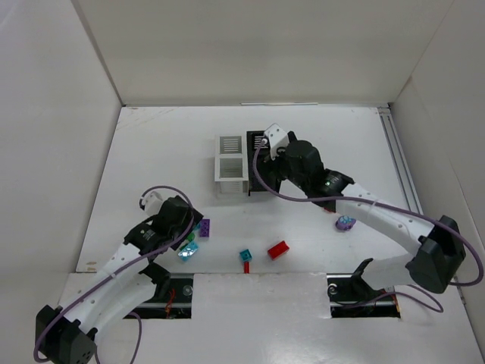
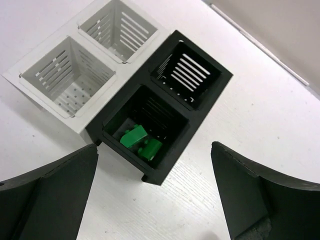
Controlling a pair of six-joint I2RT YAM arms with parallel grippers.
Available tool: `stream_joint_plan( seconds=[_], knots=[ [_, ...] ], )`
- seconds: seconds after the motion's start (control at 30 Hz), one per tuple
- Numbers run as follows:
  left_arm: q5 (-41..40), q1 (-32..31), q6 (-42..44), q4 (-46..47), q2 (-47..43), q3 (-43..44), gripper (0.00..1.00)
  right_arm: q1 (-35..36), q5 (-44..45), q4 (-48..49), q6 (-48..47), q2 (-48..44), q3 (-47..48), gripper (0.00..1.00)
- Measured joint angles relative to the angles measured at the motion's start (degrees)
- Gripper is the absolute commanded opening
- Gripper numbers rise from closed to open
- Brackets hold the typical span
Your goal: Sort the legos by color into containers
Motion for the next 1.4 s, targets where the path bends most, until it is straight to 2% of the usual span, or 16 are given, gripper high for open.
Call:
stream_joint_plan(
  seconds=[0.17,0.37,0.6,0.8,0.87,0.97,1.03,1.17,1.4],
  knots=[
    [0.4,0.0,-3.3,-0.7,0.1,0.0,0.6,0.0,2.2,-0.2,0.2,-4.4,-3.0,0.99],
    [1.0,0.0,-7.0,-1.8,5.1,0.0,0.57,-0.2,3.5,-3.0,1.2,-6.3,-7.2,0.99],
    [0.9,0.0,-10.5,-3.5,13.1,1.0,0.45,-2.4,2.4,-4.9,2.3,-7.0,-10.9,0.99],
    [-0.4,0.0,-12.9,-4.3,13.6,2.3,0.43,-4.9,-1.0,-4.9,2.6,-6.0,-11.5,0.99],
    [-0.9,0.0,-13.4,-4.3,13.5,2.3,0.5,-5.5,-2.3,-4.9,2.5,-5.6,-11.5,0.99],
    [-1.7,0.0,-14.2,-4.3,13.5,2.3,0.51,-6.7,-3.8,-4.9,2.5,-5.4,-12.0,0.99],
    [-1.8,0.0,-14.5,-4.4,13.6,2.3,0.48,-7.7,-4.7,-5.0,2.5,-5.4,-12.3,0.99],
    [-1.8,0.0,-14.8,-4.4,15.1,2.3,0.35,-9.6,-5.7,-4.9,2.4,-5.7,-12.9,0.99],
    [-0.2,0.0,-14.6,-4.5,21.5,2.9,0.33,-12.4,-7.5,-4.9,2.3,-7.5,-14.7,0.99]
  ],
)
